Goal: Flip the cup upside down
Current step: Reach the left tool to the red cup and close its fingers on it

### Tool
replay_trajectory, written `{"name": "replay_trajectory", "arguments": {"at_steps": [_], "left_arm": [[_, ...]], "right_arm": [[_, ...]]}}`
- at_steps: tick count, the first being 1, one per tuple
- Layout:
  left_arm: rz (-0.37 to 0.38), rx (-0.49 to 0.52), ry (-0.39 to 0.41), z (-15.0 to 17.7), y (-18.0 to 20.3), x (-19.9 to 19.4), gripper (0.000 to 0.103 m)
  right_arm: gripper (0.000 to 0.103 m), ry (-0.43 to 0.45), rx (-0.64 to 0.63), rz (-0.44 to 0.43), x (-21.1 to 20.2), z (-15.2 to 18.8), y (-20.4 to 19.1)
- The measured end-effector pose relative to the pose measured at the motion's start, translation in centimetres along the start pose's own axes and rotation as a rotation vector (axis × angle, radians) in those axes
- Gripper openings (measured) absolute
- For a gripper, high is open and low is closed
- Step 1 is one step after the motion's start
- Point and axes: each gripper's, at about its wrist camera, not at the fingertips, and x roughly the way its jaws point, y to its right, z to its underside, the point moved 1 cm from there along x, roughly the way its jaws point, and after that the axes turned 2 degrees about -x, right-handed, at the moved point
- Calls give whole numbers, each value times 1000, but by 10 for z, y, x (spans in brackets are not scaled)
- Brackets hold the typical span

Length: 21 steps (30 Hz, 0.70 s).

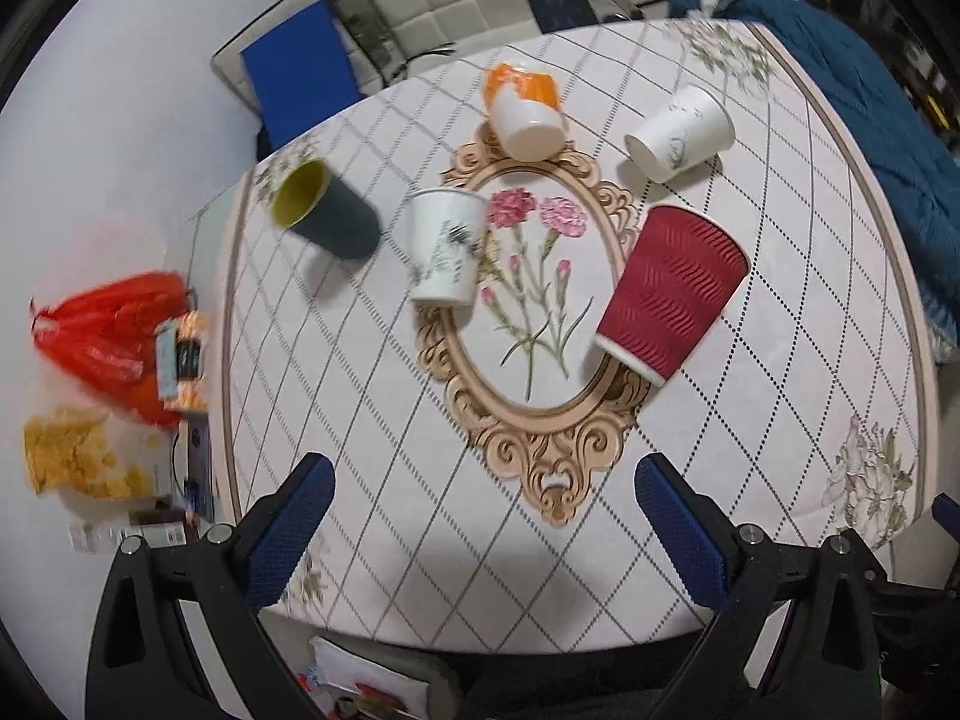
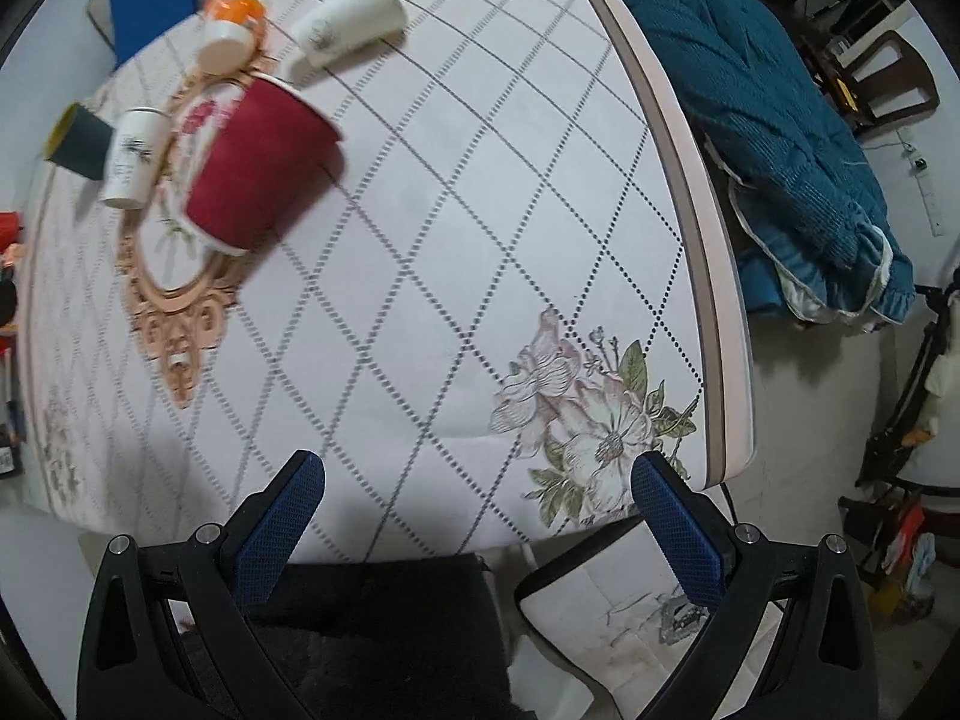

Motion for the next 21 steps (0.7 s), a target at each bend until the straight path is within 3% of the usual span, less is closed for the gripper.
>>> {"name": "replay_trajectory", "arguments": {"at_steps": [9, 15, 21], "left_arm": [[17, 201, -13, -45, 42, 33, 103], [63, 356, -23, -63, 74, 46, 103], [93, 436, -54, -77, 96, 61, 103]], "right_arm": [[103, -76, 98, 58, 44, -23, 16], [103, -89, 132, 85, 51, -36, 23], [103, -100, 156, 108, 57, -49, 31]]}}
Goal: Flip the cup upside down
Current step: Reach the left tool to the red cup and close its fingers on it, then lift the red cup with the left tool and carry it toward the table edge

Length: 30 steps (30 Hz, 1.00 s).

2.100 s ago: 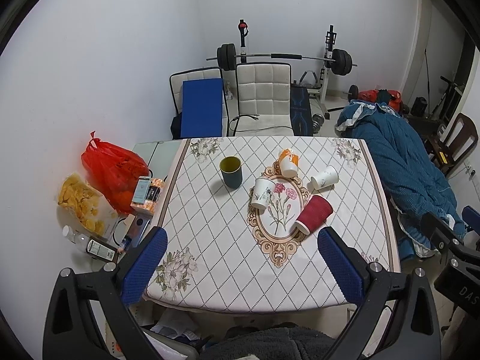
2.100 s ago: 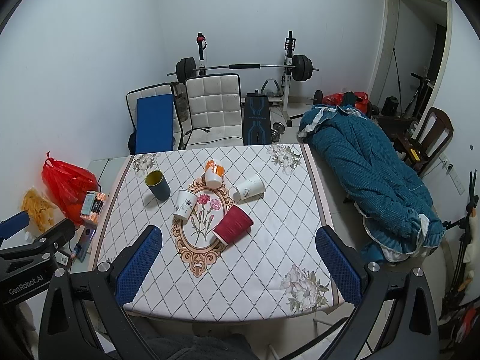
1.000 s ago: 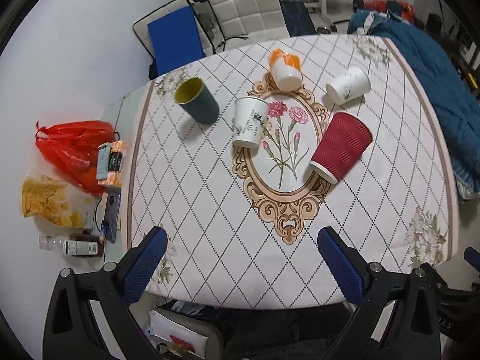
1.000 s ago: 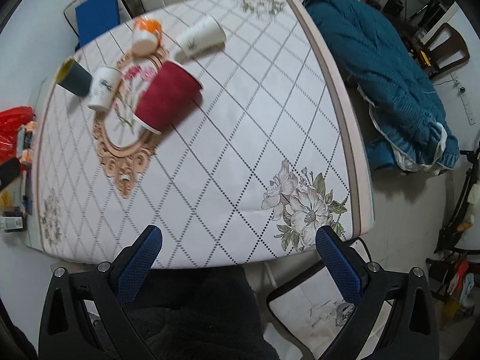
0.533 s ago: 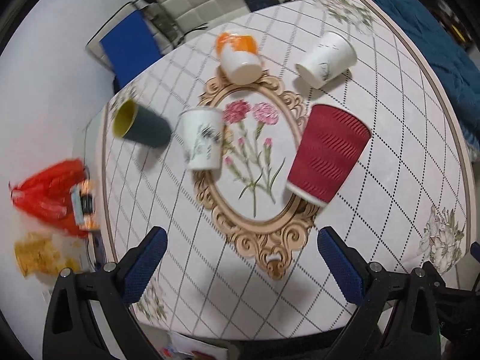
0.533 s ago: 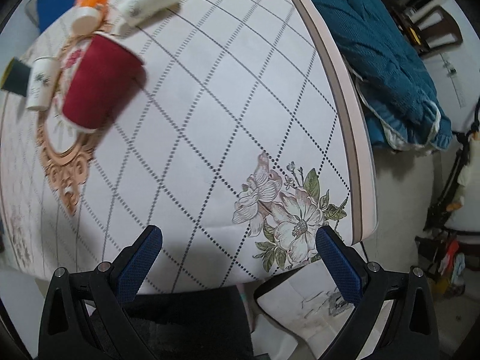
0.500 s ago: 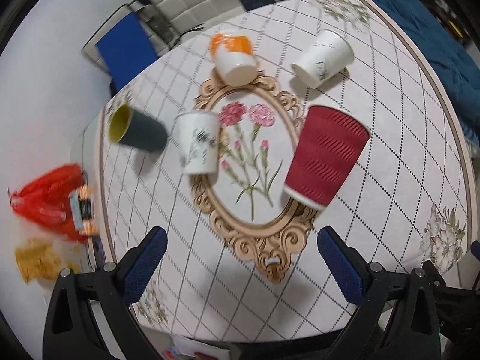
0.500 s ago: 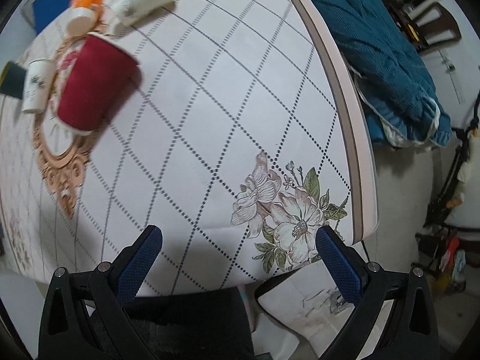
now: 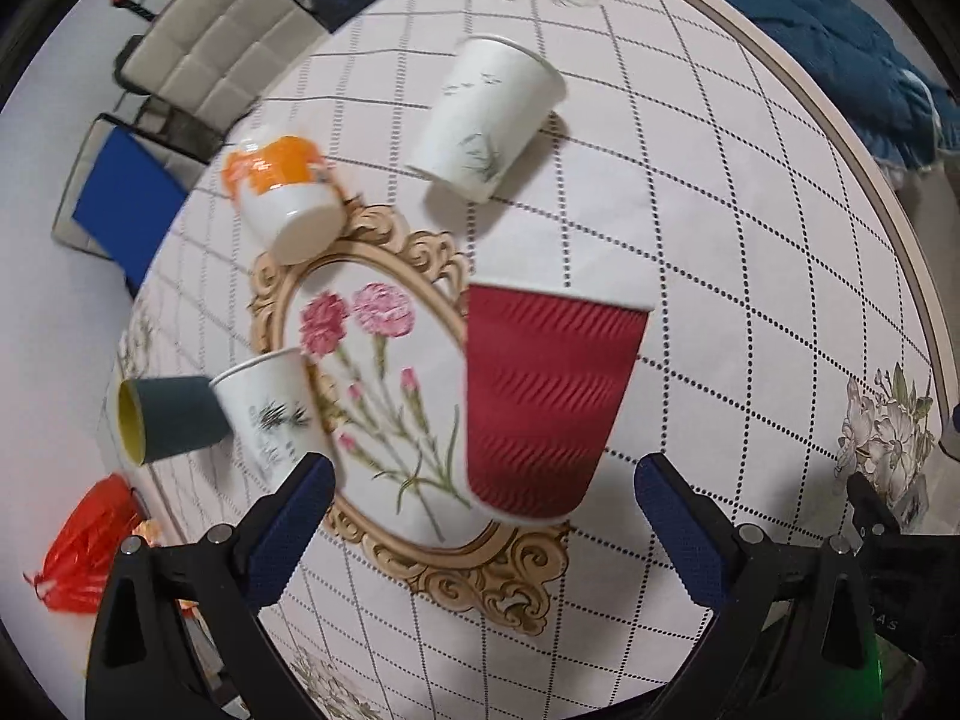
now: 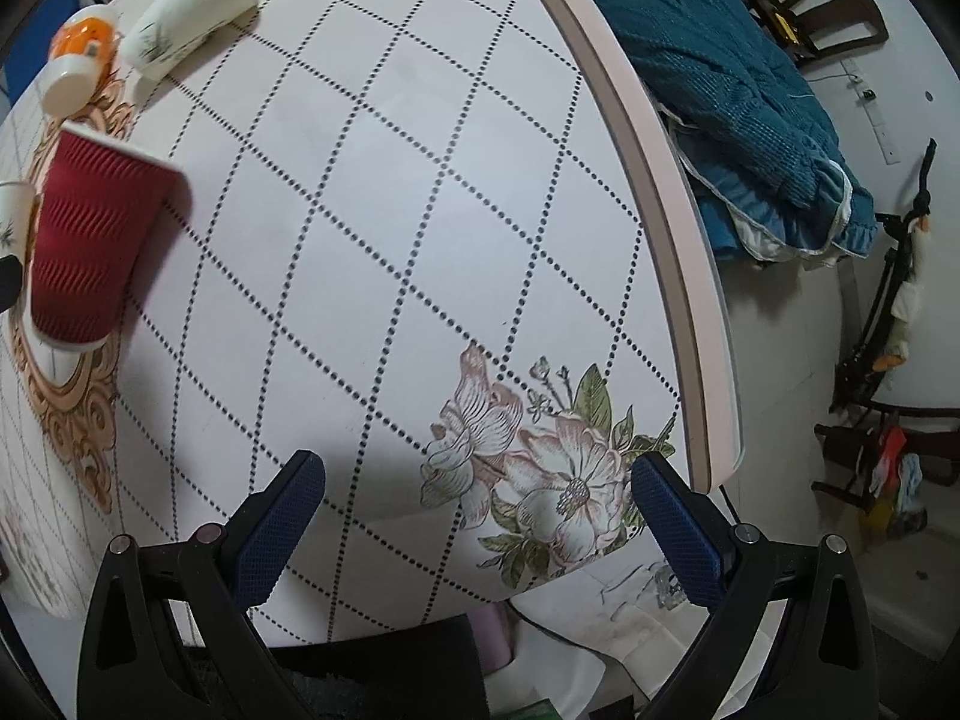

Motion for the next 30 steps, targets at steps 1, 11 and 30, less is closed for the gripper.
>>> {"name": "replay_trajectory", "arguments": {"at_steps": [1, 11, 30], "left_arm": [[8, 5, -6, -3, 2, 2, 103], [49, 67, -57, -24, 20, 29, 103], [66, 70, -46, -38, 25, 55, 77]], "right_arm": [[103, 0, 2, 2, 0, -2, 1], [103, -4, 26, 21, 5, -21, 14], [103, -17, 46, 23, 10, -33, 16]]}}
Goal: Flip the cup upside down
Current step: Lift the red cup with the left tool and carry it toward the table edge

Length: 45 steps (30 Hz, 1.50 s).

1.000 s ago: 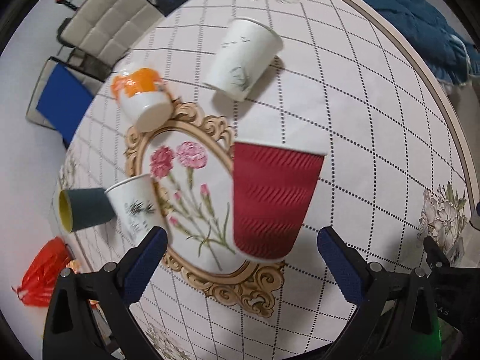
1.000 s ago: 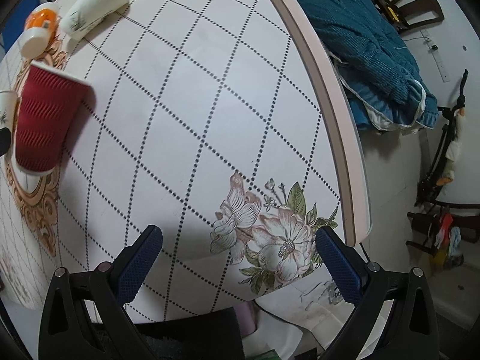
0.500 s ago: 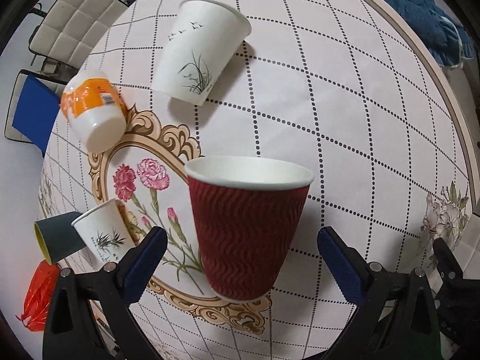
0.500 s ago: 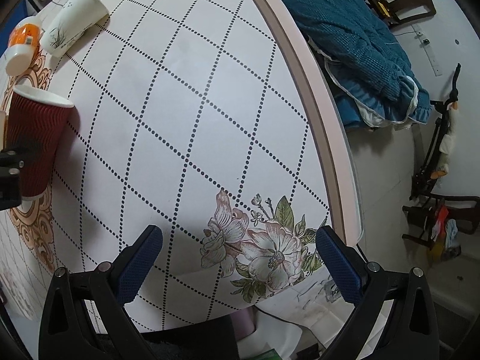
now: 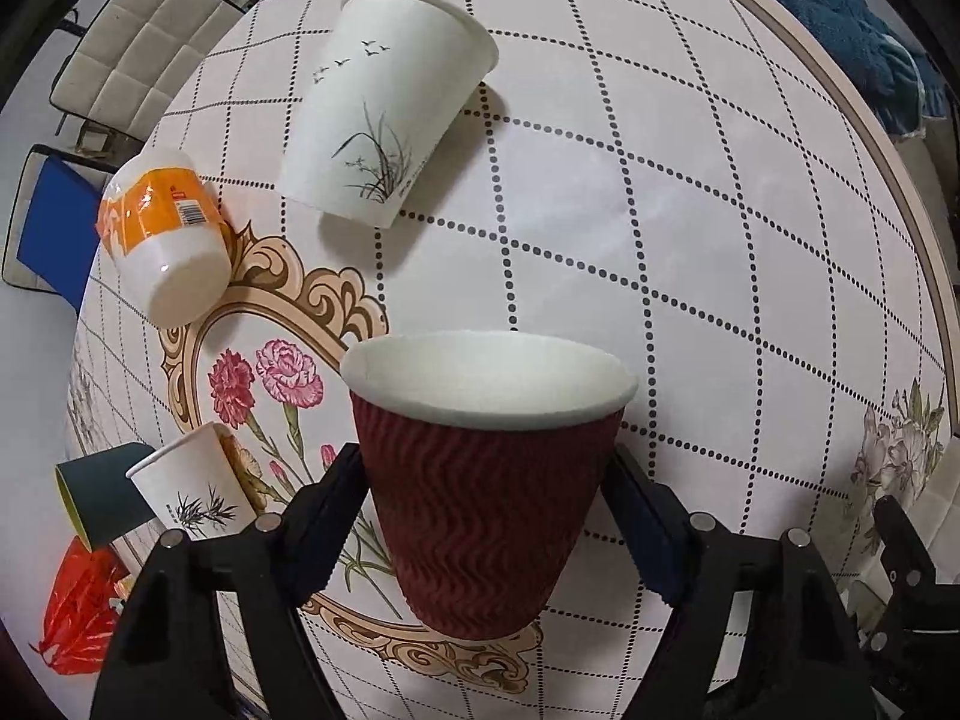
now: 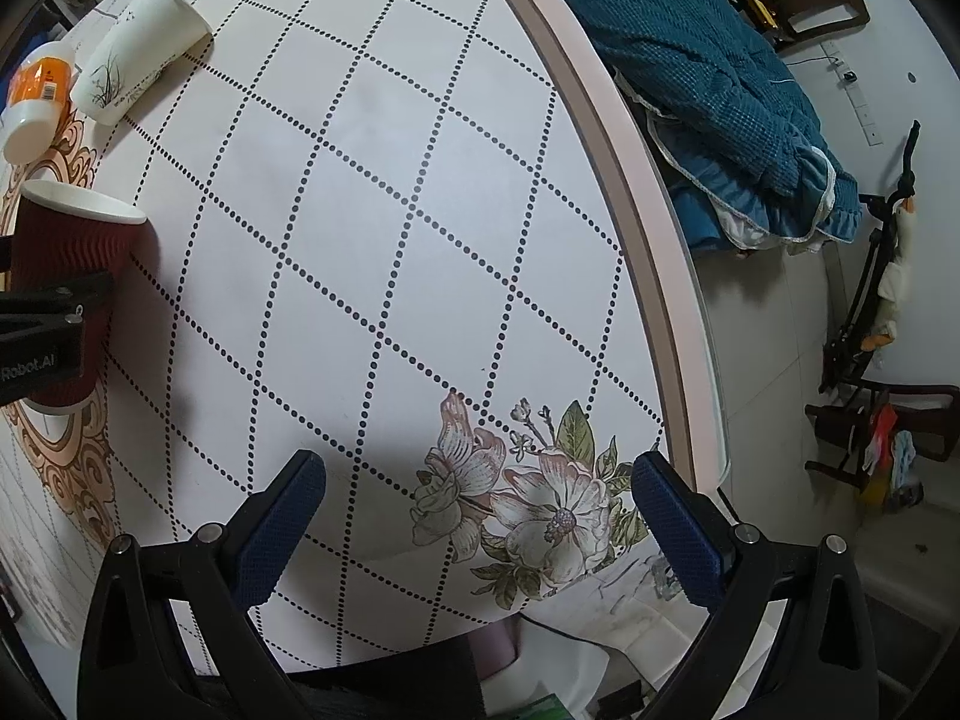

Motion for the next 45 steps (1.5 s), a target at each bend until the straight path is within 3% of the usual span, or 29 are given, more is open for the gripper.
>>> {"name": "replay_trajectory", "arguments": {"at_steps": [9, 16, 25, 29, 35, 45], "left_arm": [[29, -94, 24, 13, -15, -22, 77], [37, -188, 46, 43, -25, -54, 77], [48, -376, 40, 118, -50, -72, 77], [64, -481, 3, 158, -63, -63, 77], [150, -654, -101, 218, -92, -26, 77], [253, -790, -178, 255, -120, 28, 77]], "right_arm": [[103, 16, -19, -14, -7, 2, -4], [103, 50, -69, -39, -18, 10, -14], [103, 112, -197, -76, -40, 29, -41], [103, 123, -274, -86, -41, 44, -61], [103, 97, -362, -117, -40, 69, -97], [103, 64, -389, -97, -32, 90, -132]]}}
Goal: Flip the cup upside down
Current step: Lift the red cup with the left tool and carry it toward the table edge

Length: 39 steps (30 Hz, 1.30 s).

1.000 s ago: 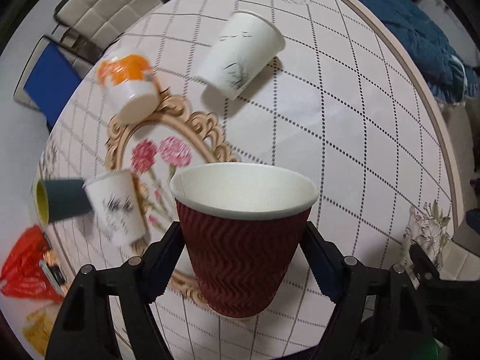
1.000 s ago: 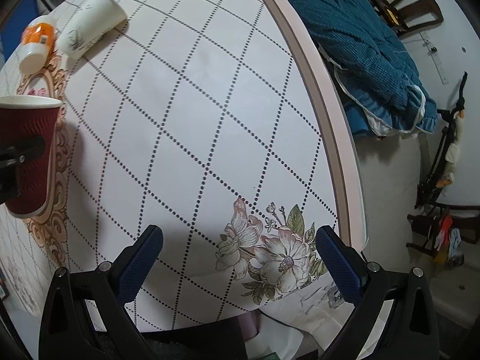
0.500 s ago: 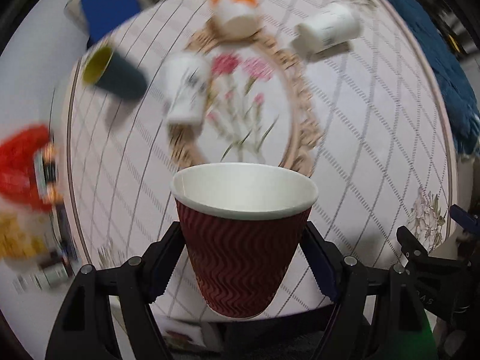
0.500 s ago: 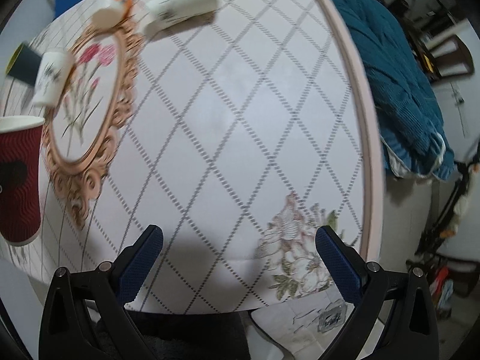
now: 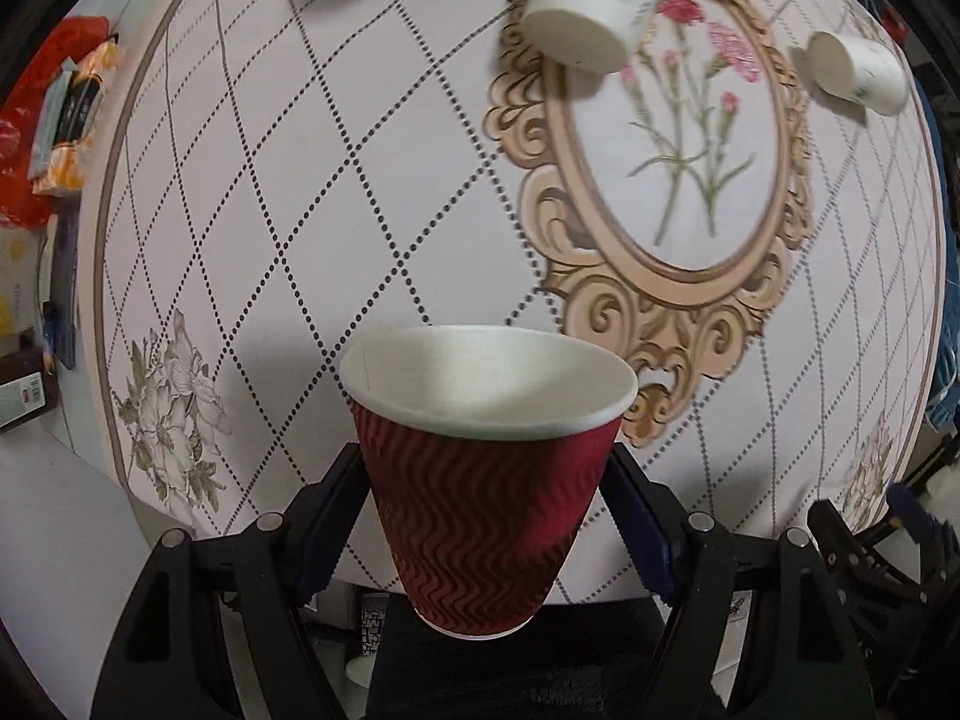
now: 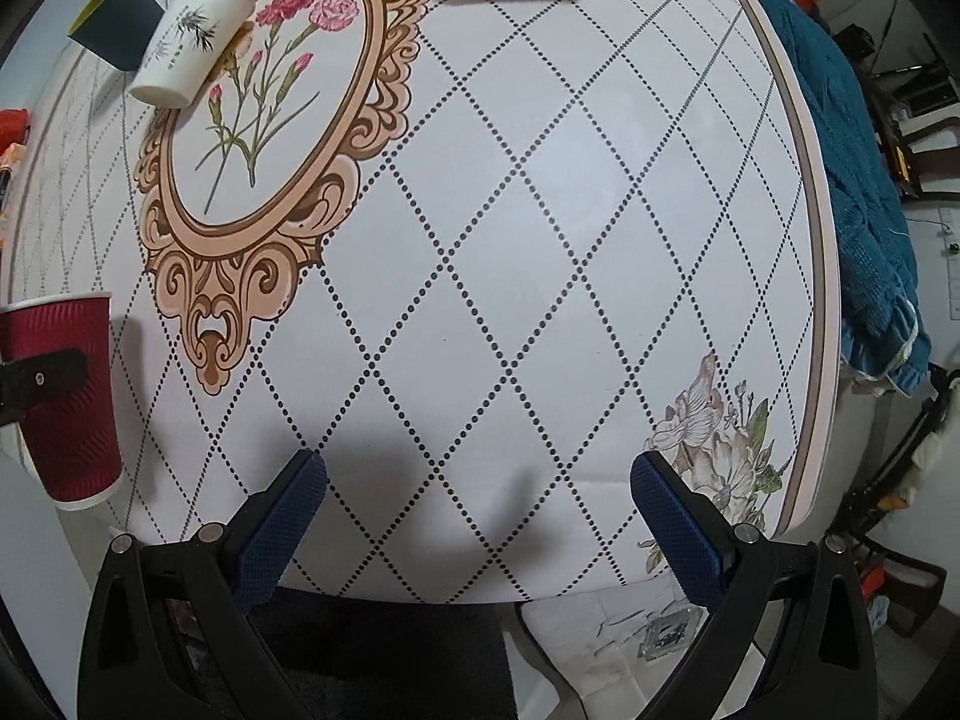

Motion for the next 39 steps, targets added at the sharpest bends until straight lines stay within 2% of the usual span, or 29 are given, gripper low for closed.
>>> {"name": "replay_trajectory", "arguments": {"at_steps": [15, 21, 23, 26, 39], "left_arm": [[-24, 71, 28, -1, 4, 25, 79], [-40, 91, 31, -6, 17, 27, 79], [-36, 95, 27, -6, 19, 30, 88], [-42, 102, 31, -3, 21, 32, 88], [-48, 103, 67, -5, 13, 13, 89]], "right_arm": [[103, -26, 44, 38, 5, 14, -15], [103, -27, 51, 41, 3, 6, -13], [103, -26, 52, 41, 3, 6, -14], [103, -22, 55, 40, 1, 5, -15], [103, -11, 72, 37, -3, 8, -18]]}}
